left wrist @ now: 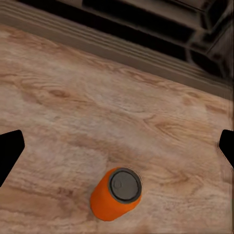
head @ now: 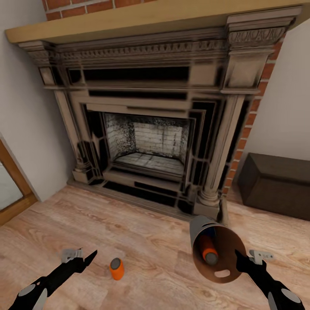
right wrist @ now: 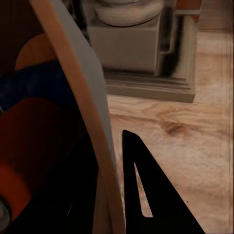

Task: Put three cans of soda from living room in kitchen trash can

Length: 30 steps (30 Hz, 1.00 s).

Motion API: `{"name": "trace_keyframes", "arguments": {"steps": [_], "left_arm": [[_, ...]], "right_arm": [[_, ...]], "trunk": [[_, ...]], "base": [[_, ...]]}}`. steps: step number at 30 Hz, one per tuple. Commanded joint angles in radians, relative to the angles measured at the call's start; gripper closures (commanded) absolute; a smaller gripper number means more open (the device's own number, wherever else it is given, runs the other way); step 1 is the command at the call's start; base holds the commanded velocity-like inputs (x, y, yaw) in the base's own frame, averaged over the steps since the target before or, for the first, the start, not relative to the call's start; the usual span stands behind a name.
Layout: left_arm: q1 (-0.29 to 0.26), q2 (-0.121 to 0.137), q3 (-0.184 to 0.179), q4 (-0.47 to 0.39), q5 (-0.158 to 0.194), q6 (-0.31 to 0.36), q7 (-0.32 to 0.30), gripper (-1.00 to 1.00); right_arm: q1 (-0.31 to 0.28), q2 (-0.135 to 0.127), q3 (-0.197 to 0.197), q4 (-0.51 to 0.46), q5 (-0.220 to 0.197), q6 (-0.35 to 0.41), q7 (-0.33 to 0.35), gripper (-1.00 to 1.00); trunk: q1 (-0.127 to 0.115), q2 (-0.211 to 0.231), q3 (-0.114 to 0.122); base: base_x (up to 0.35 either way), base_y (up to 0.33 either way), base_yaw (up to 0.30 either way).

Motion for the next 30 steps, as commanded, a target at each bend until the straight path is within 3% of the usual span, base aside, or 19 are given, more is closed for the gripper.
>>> {"name": "trace_keyframes", "arguments": {"steps": [1,10,23,30], "left_arm": [[0.0,0.0,0.0,0.0,-0.001,0.0,0.0,-1.0],[0.001,0.0,0.0,-0.004,-0.006,-0.001,-0.001,-1.0],[0.0,0.0,-0.002,-0.008,-0.01,0.0,-0.003,-1.0],[0.0,0.0,-0.002,-0.01,-0.072,0.0,-0.002,-1.0]], "right_arm": [[-0.001,0.0,0.0,-0.002,-0.013,0.001,0.006,1.0],[-0.001,0.003,0.0,-0.002,-0.013,0.001,0.006,1.0],[-0.001,0.006,0.001,-0.001,-0.013,0.003,0.005,1.0],[-0.001,0.007,0.003,0.0,-0.013,0.003,0.004,1.0]], "trunk": [[0.0,0.0,0.001],[0.0,0.0,0.011],[0.0,0.0,0.013],[0.0,0.0,0.015]], "base": [[0.169,-0.204,-0.194],[0.239,-0.074,-0.175],[0.029,0.054,-0.132],[0.039,0.301,-0.244]]}}
